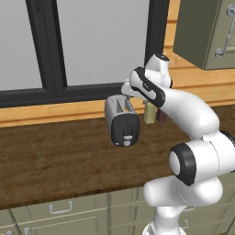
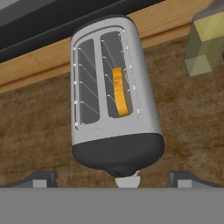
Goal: Start the toaster. Once the lever pops up, take the bread to the plate on the dining counter.
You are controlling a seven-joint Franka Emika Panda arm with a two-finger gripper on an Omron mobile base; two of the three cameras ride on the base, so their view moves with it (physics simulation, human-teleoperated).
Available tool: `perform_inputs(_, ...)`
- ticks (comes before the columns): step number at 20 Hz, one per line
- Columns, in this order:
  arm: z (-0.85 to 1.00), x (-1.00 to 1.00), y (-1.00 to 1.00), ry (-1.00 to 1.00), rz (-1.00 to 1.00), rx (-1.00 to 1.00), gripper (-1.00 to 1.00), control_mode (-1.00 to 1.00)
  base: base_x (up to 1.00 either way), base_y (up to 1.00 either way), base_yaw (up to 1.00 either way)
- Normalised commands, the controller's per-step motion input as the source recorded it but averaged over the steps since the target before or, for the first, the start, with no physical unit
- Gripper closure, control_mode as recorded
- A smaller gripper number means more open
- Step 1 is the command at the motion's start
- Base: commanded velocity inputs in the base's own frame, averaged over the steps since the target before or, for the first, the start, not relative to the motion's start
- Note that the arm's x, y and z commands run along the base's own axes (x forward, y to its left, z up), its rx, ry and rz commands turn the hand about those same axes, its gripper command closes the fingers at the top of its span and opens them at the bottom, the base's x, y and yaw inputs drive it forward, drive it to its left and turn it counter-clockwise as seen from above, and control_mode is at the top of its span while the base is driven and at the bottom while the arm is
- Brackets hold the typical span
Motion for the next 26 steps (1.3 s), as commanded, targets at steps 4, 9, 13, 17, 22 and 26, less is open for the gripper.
perform_inputs(4,0.00,0.00,0.00,0.00,0.00,0.00,-1.00,-1.00,0.00,0.00,0.00)
perform_inputs(9,0.00,0.00,0.00,0.00,0.00,0.00,-1.00,-1.00,0.00,0.00,0.00)
perform_inputs(13,0.00,0.00,0.00,0.00,0.00,0.00,-1.00,-1.00,0.00,0.00,0.00)
perform_inputs(17,0.00,0.00,0.00,0.00,0.00,0.00,-1.00,-1.00,0.00,0.00,0.00)
perform_inputs(22,0.00,0.00,0.00,0.00,0.00,0.00,-1.00,-1.00,0.00,0.00,0.00)
perform_inputs(26,0.00,0.00,0.00,0.00,0.00,0.00,-1.00,-1.00,0.00,0.00,0.00)
